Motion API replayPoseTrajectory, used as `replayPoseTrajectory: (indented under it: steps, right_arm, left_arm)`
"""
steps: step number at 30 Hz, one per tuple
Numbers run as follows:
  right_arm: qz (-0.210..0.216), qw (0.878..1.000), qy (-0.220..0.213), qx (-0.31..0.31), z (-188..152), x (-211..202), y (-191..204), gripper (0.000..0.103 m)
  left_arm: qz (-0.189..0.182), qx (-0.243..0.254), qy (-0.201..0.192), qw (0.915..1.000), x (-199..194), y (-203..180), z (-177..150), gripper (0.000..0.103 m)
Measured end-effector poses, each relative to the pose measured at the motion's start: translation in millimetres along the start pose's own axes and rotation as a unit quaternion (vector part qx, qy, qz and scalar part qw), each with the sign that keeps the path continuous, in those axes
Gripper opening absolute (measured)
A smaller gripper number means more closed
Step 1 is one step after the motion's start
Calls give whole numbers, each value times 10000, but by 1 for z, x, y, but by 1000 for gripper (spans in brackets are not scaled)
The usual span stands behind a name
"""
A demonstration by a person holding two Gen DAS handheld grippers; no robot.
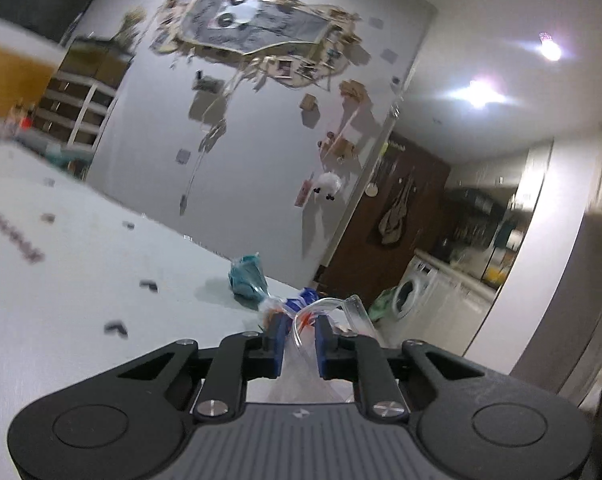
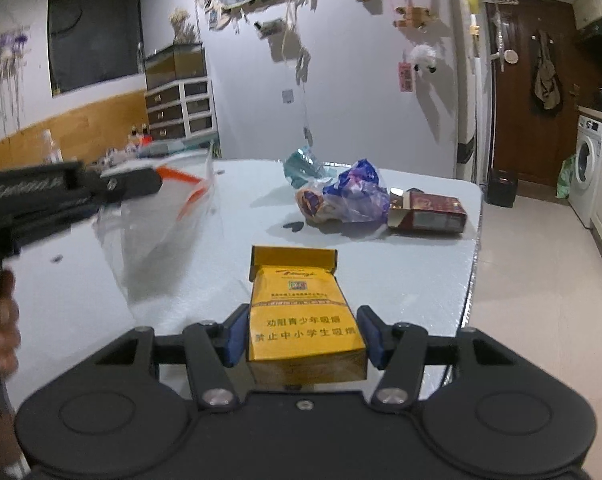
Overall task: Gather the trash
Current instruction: 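Close the left tool on the plastic bag while the right tool grasps the yellow box, then lift the plastic bag with the left tool while the right tool lifts the yellow box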
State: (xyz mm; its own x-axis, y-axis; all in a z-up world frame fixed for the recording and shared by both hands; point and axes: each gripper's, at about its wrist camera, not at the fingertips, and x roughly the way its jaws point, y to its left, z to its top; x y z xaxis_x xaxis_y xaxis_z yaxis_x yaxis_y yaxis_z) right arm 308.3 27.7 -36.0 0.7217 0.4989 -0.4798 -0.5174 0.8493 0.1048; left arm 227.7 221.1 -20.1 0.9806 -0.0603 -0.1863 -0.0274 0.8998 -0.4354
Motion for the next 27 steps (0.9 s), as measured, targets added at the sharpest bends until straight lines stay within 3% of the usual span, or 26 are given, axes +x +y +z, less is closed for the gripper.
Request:
replayPoseTrajectory:
  steps: [5,9,18,23,27]
  right_arm:
    - [-36,9997,-178,131,-7,-28,4,58]
    - [-17,9996,-183,190,-18,-40,13,58]
    - [504,9975,-270,421,-44,-64,48,58]
    - [698,9960,-420,357,-44,-80,60,58]
    - [701,9961,-428,336,-47,-86,60,58]
  left_arm:
    - [-65,-532,124,9985,-36,7,-18,18]
    - [-28,-574,112,9983,-65,8,-23,18]
    - [90,-151,322,9993,-108,-2,-30,22]
    - [272,259,699,9968,-110,-14,-29,35]
    - [307,775,1133,9901,-104,-23,-22,35]
